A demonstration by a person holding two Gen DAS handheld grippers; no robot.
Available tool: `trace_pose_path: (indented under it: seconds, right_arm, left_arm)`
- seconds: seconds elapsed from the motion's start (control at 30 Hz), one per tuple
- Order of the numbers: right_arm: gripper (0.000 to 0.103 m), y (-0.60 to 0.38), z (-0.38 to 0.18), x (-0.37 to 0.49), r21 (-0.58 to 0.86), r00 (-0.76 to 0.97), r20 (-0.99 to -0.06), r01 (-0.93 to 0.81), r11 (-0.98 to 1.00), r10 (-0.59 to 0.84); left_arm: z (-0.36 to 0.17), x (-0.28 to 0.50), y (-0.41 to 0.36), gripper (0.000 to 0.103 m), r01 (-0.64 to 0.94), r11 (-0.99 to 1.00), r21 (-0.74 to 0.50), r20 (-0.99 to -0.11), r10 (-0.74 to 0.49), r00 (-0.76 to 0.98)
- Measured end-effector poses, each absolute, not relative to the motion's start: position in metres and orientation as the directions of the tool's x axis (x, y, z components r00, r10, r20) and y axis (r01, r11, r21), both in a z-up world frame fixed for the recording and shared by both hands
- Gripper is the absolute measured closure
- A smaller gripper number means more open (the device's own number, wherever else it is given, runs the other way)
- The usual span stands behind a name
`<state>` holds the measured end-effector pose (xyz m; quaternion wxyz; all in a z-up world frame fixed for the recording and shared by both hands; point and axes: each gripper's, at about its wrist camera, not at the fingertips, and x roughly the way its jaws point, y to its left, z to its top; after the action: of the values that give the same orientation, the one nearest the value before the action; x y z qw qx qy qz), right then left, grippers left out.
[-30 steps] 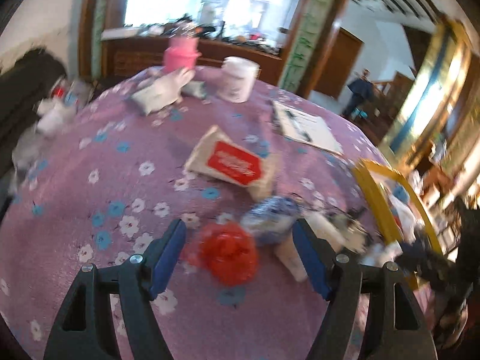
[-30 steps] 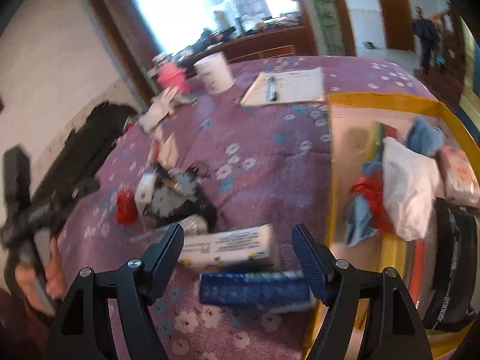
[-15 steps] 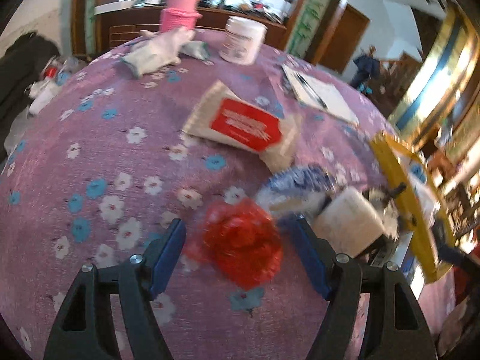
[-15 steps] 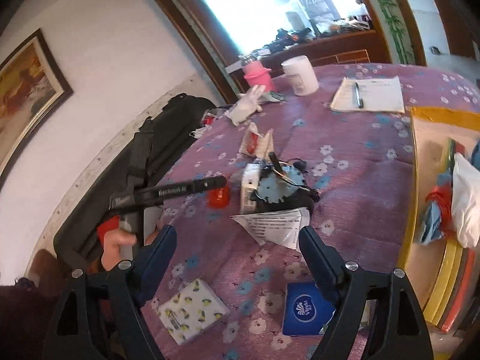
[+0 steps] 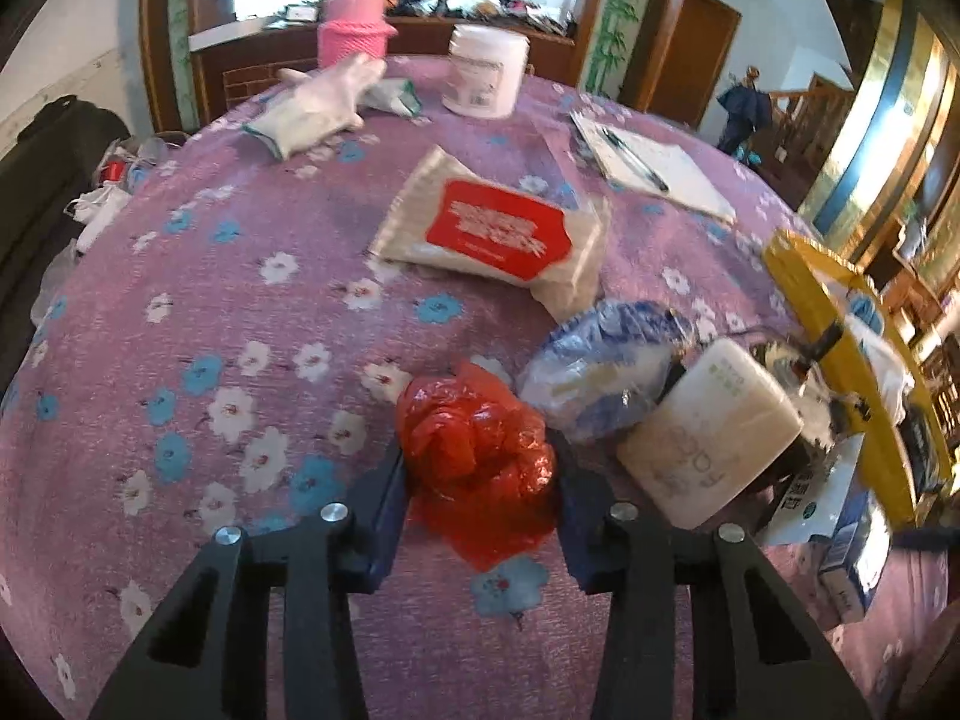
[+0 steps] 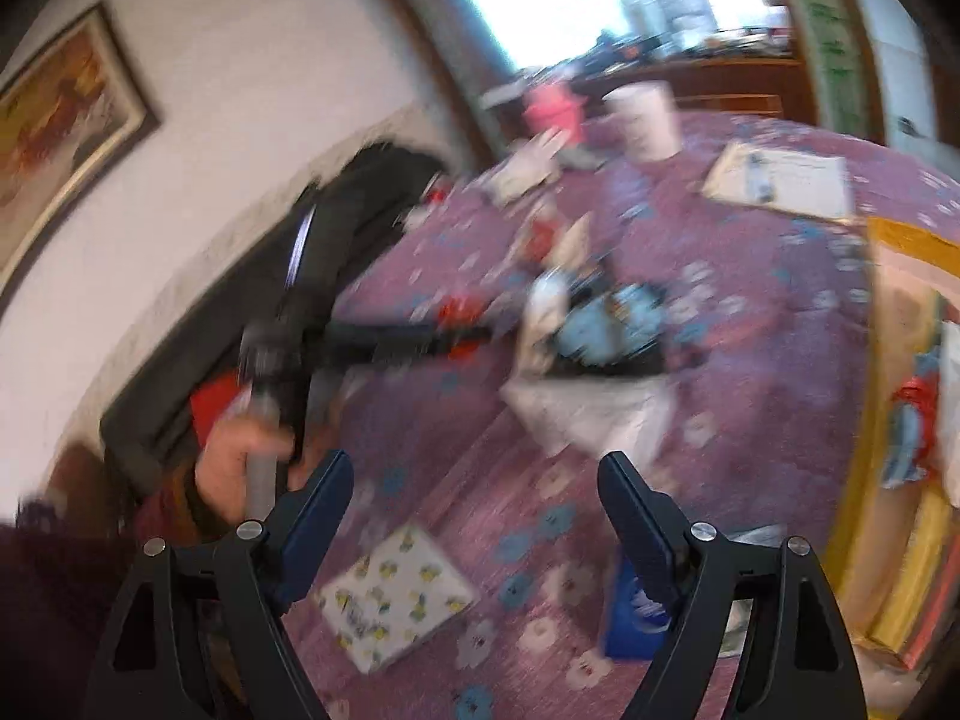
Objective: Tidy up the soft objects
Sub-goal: 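Grasp the red plastic bag with left tool while right grasps lemon-print tissue pack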
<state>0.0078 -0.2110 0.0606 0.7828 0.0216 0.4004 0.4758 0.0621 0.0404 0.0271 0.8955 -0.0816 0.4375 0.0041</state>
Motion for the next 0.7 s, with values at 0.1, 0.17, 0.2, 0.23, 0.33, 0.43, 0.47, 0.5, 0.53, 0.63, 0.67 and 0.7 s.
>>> trace_pose_path:
  seconds: [0.1, 0.17, 0.2, 0.23, 0.33, 0.43, 0.47, 0.5, 0.53, 0.63, 0.67, 0.7]
  right_arm:
    - [0.015, -0.186, 0.053, -0.013, 0.353, 0.142, -0.648, -0.815, 0.46, 0.749]
    - [0.015, -0.173, 0.049, -0.029, 0.294, 0.125, -0.671, -0.861, 0.416, 0.731]
    - [0.014, -0.169, 0.047, -0.034, 0.273, 0.118, -0.68, -0.875, 0.399, 0.723]
    - [0.014, -0.166, 0.045, -0.038, 0.257, 0.111, -0.691, -0.886, 0.386, 0.714]
    - [0.012, -0.16, 0.038, -0.049, 0.23, 0.066, -0.716, -0.918, 0.324, 0.695]
    - [0.01, -0.153, 0.032, -0.056, 0.148, 0.114, -0.742, -0.933, 0.328, 0.66]
    - [0.01, -0.152, 0.03, -0.057, 0.13, 0.127, -0.749, -0.934, 0.332, 0.65]
    - [0.009, -0.151, 0.027, -0.057, 0.114, 0.142, -0.755, -0.933, 0.342, 0.64]
    - [0.009, -0.151, 0.024, -0.056, 0.099, 0.158, -0.763, -0.93, 0.355, 0.627]
    - [0.009, -0.152, 0.018, -0.044, 0.128, 0.151, -0.773, -0.914, 0.384, 0.616]
    - [0.01, -0.153, 0.014, -0.04, 0.156, 0.13, -0.775, -0.908, 0.388, 0.618]
    - [0.013, -0.153, 0.011, -0.038, 0.166, 0.121, -0.783, -0.905, 0.392, 0.611]
  left_arm:
    - [0.037, 0.055, 0.04, 0.061, -0.076, 0.989, -0.126, -0.754, -0.046, 0.655]
    - [0.042, 0.052, 0.037, 0.061, -0.061, 0.99, -0.125, -0.737, -0.051, 0.674]
    - [0.043, 0.051, 0.036, 0.061, -0.054, 0.99, -0.127, -0.734, -0.058, 0.677]
    - [0.044, 0.051, 0.035, 0.061, -0.049, 0.99, -0.13, -0.732, -0.062, 0.678]
    - [0.044, 0.051, 0.032, 0.061, -0.037, 0.991, -0.129, -0.734, -0.071, 0.676]
    - [0.045, 0.051, 0.032, 0.061, -0.027, 0.99, -0.137, -0.731, -0.082, 0.677]
    - [0.045, 0.051, 0.031, 0.061, -0.026, 0.99, -0.139, -0.73, -0.085, 0.678]
    - [0.045, 0.051, 0.031, 0.061, -0.022, 0.99, -0.141, -0.73, -0.089, 0.678]
    - [0.045, 0.05, 0.03, 0.061, -0.018, 0.99, -0.14, -0.73, -0.091, 0.677]
    - [0.045, 0.049, 0.028, 0.061, -0.009, 0.991, -0.133, -0.729, -0.092, 0.678]
    - [0.045, 0.049, 0.027, 0.061, -0.005, 0.991, -0.132, -0.729, -0.093, 0.678]
    - [0.045, 0.049, 0.026, 0.061, -0.005, 0.992, -0.129, -0.727, -0.091, 0.68]
